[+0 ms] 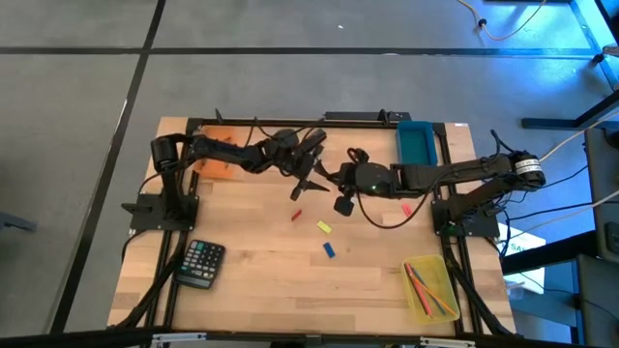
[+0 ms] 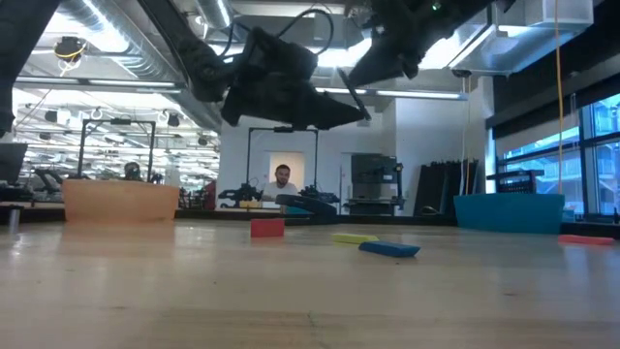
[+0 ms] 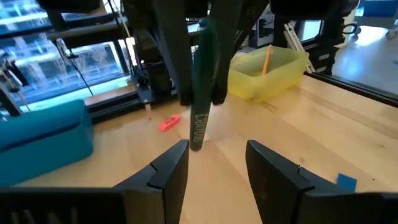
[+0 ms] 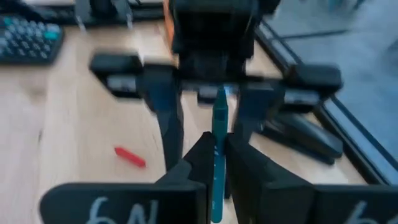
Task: Sort crayons/erasers/pens/pencils in bins
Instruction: Put the green crayon into the orange bin
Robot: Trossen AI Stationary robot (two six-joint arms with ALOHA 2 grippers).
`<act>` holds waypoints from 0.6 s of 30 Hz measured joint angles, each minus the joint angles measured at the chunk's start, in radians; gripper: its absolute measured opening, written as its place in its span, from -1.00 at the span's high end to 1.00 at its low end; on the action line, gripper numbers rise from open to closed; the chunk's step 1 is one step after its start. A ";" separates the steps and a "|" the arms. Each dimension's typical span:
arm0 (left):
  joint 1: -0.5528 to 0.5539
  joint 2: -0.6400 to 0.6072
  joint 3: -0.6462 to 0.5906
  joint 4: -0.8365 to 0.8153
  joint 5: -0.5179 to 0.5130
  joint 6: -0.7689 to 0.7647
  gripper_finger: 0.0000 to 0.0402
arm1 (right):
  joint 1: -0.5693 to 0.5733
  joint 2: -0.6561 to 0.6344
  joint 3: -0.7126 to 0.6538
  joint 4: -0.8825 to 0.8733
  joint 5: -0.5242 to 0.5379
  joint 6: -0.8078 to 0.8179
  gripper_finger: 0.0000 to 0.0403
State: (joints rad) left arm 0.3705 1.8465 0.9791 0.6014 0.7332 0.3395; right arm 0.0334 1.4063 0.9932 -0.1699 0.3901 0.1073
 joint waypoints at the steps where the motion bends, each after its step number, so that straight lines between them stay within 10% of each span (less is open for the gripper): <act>1: -0.005 0.000 0.000 0.006 -0.013 0.006 0.24 | 0.000 0.000 0.000 0.021 -0.003 -0.009 0.81; 18: -0.018 0.000 0.000 0.067 -0.034 0.000 0.56 | 0.000 0.000 0.000 0.070 -0.051 -0.032 0.80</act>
State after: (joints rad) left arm 0.3523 1.8462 0.9791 0.6682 0.6988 0.3394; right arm 0.0338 1.4063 0.9928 -0.1003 0.3389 0.0752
